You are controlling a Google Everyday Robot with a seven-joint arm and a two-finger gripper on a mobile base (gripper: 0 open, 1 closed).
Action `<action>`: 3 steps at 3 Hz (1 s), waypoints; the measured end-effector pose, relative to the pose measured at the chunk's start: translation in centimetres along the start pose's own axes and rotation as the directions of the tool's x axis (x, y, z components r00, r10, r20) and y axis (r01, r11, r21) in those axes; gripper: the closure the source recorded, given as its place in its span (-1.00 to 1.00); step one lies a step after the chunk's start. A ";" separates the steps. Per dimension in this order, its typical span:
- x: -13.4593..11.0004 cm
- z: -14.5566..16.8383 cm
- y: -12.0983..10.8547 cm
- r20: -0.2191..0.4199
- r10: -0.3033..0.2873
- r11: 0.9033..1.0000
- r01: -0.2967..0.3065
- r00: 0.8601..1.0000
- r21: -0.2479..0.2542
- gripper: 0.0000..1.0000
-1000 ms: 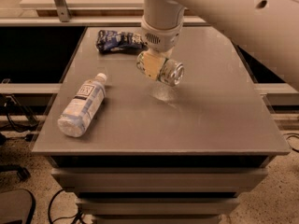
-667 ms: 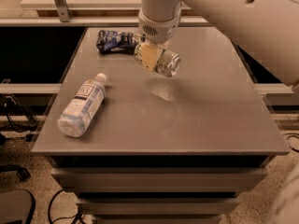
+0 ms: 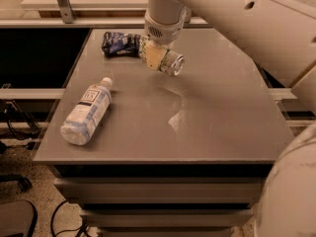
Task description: Move 7up can near blue chip bag
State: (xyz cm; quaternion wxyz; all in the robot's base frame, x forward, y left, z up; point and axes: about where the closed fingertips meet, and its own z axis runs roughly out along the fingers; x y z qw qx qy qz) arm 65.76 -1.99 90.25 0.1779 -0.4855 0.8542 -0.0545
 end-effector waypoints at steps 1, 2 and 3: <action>-1.3 1.6 -1.1 0.022 0.012 1.000 -0.012 1.000 0.000 1.00; -2.7 2.8 -1.9 0.033 0.003 1.000 -0.003 0.999 -0.008 1.00; -5.0 4.2 -2.7 0.049 -0.014 1.000 0.016 0.999 -0.026 1.00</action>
Offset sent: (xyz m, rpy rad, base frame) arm 0.0604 0.0262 -0.0158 0.0479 -0.0150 0.0228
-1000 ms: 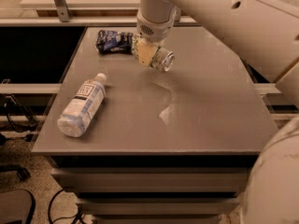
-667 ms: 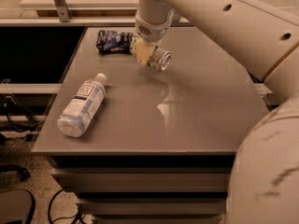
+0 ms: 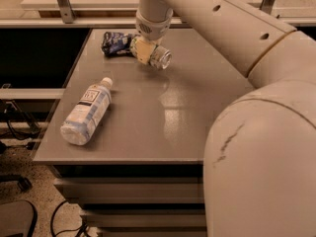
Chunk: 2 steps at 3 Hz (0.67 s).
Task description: Move 7up can near blue chip bag
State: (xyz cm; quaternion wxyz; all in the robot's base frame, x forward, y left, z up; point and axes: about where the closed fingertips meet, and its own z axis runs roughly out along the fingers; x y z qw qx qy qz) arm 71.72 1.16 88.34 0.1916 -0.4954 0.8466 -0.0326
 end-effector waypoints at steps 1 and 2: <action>-0.6 0.4 0.0 0.004 -0.006 1.000 0.006 1.000 -0.010 1.00; -1.0 0.9 0.0 0.003 -0.006 0.999 0.006 1.000 -0.032 0.63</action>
Offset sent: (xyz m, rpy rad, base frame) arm 0.0115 0.0115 -0.0018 0.0277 0.0429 0.0203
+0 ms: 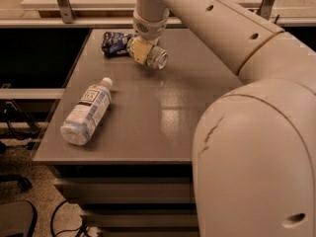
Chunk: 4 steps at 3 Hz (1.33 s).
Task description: Move 7up can near blue chip bag
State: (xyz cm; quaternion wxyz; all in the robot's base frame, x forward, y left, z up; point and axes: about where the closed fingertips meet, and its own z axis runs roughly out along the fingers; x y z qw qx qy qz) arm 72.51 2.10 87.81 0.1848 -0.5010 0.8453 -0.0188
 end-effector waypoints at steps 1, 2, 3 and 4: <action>-0.3 0.5 0.1 -0.006 -0.003 1.000 0.003 1.000 -0.022 0.17; -0.4 0.9 0.2 -0.008 -0.007 0.999 0.007 1.000 -0.041 -0.27; -0.6 1.5 0.5 -0.020 -0.010 0.998 0.009 1.000 -0.065 -0.74; -1.2 2.8 1.0 -0.032 -0.005 0.994 0.002 0.999 -0.105 -1.00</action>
Offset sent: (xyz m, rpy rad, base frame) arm 0.0026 0.0063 -0.0038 0.0155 0.0547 0.0238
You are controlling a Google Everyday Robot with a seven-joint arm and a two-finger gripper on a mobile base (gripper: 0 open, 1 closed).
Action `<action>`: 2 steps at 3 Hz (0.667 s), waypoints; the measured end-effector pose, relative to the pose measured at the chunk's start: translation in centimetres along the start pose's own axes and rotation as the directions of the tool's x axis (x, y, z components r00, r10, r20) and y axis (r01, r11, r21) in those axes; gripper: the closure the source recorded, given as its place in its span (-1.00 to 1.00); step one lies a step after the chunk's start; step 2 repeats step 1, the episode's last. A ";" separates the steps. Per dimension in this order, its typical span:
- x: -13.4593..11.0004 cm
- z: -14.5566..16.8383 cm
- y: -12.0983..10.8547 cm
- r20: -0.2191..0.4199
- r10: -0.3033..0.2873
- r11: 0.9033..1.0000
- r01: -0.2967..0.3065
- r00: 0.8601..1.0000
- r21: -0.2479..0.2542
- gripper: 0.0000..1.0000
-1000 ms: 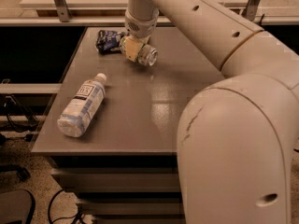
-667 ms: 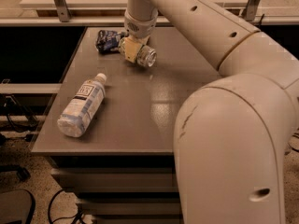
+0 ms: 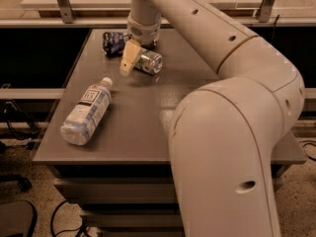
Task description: Move 7up can near blue chip bag
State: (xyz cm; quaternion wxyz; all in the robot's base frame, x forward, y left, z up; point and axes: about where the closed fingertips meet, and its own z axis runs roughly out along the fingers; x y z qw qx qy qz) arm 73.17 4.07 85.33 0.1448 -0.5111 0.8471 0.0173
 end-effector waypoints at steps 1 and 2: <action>-0.2 -0.2 0.0 0.007 -0.007 1.000 0.007 1.000 0.004 -1.00; -0.2 -0.2 0.0 0.007 -0.007 1.000 0.007 1.000 0.004 -1.00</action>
Offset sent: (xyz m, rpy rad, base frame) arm 0.0000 0.0000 0.0000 0.0000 0.0000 0.0000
